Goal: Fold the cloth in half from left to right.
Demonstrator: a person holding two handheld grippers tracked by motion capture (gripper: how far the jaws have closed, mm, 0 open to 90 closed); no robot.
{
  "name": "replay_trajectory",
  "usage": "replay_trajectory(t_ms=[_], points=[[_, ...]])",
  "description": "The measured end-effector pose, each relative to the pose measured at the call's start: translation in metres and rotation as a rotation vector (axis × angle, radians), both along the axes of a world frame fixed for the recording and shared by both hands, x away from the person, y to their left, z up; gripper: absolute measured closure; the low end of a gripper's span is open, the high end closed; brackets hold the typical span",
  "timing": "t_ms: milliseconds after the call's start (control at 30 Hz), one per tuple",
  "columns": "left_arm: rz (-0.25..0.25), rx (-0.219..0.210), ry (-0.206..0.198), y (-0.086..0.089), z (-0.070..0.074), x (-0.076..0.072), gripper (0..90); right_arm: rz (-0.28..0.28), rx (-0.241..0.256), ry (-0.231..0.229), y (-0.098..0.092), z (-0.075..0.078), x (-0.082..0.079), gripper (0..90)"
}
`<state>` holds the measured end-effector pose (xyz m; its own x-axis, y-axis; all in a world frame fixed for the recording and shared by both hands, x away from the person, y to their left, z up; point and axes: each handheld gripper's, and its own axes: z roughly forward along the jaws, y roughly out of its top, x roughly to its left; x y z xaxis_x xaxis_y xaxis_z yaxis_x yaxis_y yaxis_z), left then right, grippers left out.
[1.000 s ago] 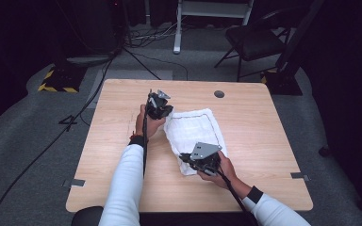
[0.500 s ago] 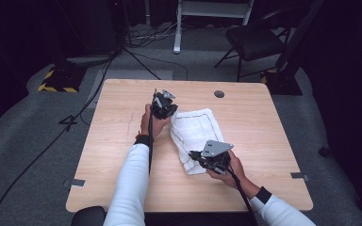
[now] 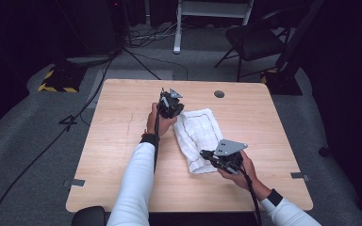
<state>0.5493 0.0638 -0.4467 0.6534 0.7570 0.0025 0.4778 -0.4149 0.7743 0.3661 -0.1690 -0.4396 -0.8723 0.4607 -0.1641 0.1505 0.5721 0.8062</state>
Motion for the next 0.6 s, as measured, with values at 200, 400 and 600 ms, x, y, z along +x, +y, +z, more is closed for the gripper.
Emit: replay_trajectory(t_ms=[200,400,600], points=[[-0.013,0.007,-0.008,-0.009,0.003,0.001,86.5,-0.023,-0.004,-0.001,-0.011,0.000,0.000,87.6],[-0.015,0.020,-0.006,-0.018,0.004,0.003,86.6,-0.043,-0.006,-0.012,-0.020,0.003,-0.001,87.6],[-0.029,0.030,-0.011,-0.029,0.006,0.006,86.6,-0.057,-0.017,-0.029,-0.027,0.006,-0.003,87.5]])
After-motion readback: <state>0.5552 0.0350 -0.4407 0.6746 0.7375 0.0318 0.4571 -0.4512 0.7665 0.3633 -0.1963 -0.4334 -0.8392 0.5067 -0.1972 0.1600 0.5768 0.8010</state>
